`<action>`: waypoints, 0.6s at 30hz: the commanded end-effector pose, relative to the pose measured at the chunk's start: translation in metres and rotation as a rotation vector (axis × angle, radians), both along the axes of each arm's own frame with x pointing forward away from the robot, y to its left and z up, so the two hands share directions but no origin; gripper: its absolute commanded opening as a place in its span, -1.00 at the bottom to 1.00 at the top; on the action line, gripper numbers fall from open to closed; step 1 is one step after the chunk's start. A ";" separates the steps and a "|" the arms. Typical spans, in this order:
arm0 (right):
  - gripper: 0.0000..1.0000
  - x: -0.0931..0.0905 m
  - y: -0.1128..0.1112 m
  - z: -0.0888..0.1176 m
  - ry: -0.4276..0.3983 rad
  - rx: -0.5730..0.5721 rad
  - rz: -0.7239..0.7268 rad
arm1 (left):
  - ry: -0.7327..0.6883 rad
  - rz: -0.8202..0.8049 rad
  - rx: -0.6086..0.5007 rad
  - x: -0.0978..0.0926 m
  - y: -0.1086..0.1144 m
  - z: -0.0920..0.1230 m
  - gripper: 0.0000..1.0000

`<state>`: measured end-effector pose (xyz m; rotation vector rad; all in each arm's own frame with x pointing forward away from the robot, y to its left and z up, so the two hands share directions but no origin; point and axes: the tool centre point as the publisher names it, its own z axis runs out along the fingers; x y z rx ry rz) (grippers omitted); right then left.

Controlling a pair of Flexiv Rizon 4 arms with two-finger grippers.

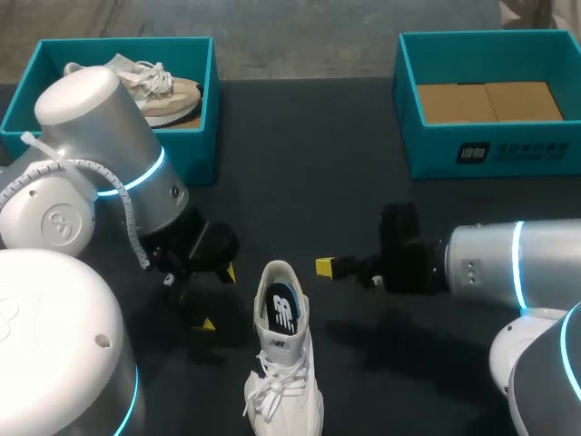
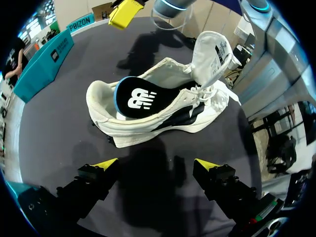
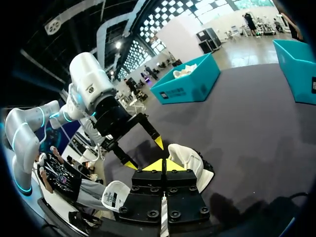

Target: Take the shoe out of the shoebox, open the shoe tongue, remove and reinsert the insole, then place the shoe into the shoebox

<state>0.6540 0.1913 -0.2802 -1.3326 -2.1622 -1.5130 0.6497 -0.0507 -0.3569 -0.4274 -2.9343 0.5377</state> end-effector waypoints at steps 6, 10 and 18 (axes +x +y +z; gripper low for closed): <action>-1.00 -0.004 -0.001 0.022 0.129 -0.316 -0.006 | -0.001 -0.091 -0.054 0.024 0.032 0.015 1.00; -1.00 -0.005 0.001 0.026 0.157 -0.367 0.009 | -0.011 -0.153 -0.066 0.032 0.042 0.021 1.00; -1.00 -0.007 0.013 0.032 0.208 -0.459 0.036 | -0.074 -0.240 -0.053 0.042 0.060 0.035 1.00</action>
